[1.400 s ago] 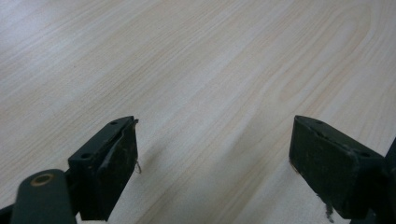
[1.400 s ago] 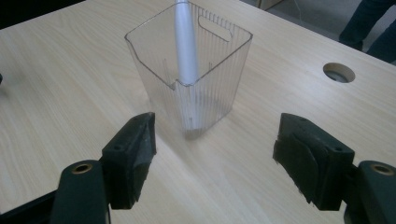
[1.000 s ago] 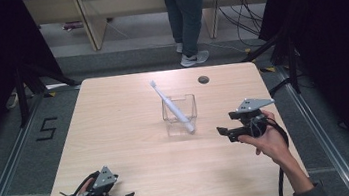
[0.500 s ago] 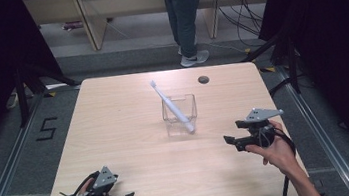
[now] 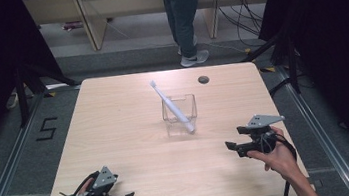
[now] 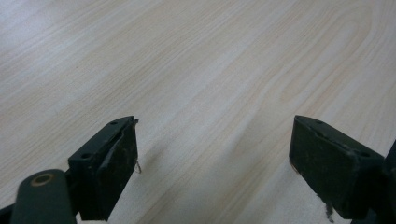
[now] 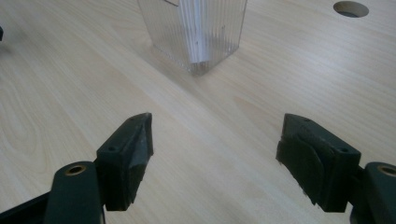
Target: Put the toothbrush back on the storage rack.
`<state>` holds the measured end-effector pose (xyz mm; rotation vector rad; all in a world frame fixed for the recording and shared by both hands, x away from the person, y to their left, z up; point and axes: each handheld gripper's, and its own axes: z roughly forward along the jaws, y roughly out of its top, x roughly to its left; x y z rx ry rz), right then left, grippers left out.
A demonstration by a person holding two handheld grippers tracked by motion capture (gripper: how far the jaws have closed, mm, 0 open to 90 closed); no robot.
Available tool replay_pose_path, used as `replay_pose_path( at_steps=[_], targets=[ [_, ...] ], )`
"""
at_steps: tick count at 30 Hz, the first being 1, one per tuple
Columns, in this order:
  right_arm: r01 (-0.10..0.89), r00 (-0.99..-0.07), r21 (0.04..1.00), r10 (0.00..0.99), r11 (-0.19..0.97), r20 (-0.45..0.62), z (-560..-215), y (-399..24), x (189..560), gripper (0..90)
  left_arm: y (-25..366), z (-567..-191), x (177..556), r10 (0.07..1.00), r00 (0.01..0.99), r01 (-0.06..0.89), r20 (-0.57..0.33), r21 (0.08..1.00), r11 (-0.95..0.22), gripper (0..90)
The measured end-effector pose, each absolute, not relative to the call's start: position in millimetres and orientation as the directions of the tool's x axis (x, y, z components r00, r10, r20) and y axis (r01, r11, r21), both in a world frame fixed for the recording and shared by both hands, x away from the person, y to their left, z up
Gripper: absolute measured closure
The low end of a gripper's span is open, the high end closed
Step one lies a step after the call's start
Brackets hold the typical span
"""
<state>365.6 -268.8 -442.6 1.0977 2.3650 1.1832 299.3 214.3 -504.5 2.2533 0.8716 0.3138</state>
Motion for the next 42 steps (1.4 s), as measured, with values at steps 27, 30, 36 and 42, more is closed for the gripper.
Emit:
replay_pose_path(
  at_steps=[27, 30, 36, 42],
  targets=[
    [0.544, -0.665, 0.733, 0.743, 0.409, 0.079, -473.7, -284.0, 335.1, 22.6, 214.7, -503.4, 298.9, 0.663, 0.749, 0.493, -0.014, 0.680, -0.543, 15.1],
    [0.562, -0.654, 0.729, 0.749, 0.391, 0.102, -475.1, -283.5, 331.3, 22.7, 214.4, -503.6, 298.7, 0.664, 0.747, 0.495, -0.017, 0.681, -0.539, 15.1],
    [0.547, -0.669, 0.728, 0.739, 0.414, 0.083, -477.4, -288.4, 326.9, 22.5, 214.9, -503.2, 299.0, 0.663, 0.749, 0.492, -0.012, 0.680, -0.544, 15.1],
    [0.556, -0.662, 0.729, 0.743, 0.399, 0.099, -478.6, -292.2, 321.3, 22.1, 214.9, -503.1, 298.8, 0.662, 0.749, 0.492, -0.011, 0.680, -0.545, 15.1]
  ],
)
